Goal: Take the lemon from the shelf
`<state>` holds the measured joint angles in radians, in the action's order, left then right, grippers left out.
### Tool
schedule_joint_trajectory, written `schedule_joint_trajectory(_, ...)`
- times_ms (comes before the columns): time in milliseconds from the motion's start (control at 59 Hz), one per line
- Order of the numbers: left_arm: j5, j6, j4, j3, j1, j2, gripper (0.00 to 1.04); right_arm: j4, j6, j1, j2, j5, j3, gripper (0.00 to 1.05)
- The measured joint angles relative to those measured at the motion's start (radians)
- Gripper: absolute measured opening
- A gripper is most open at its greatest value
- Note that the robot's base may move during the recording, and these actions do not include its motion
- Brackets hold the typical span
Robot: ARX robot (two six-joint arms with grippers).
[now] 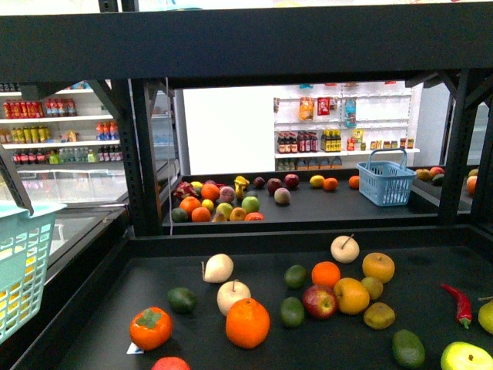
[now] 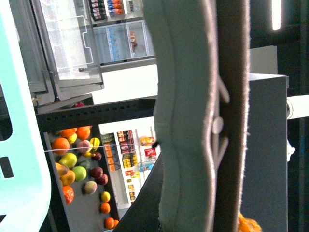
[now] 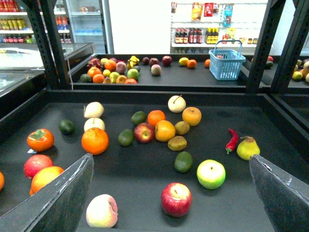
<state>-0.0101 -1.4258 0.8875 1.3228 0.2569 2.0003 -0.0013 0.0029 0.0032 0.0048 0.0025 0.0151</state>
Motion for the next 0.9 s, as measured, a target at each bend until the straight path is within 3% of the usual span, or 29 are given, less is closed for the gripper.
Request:
schedule_joint_trajectory(542,-0.095,-0.070,0.104,0.196,0.079,0.227,0.07,0.000,0.000,0.000,0.000,0.000,0.000,0.97)
schedule_joint_trajectory(898,-0.153,-0.102,0.220,0.157,0.113,0.259,0.07,0.000,0.000,0.000,0.000,0.000,0.000,0.97)
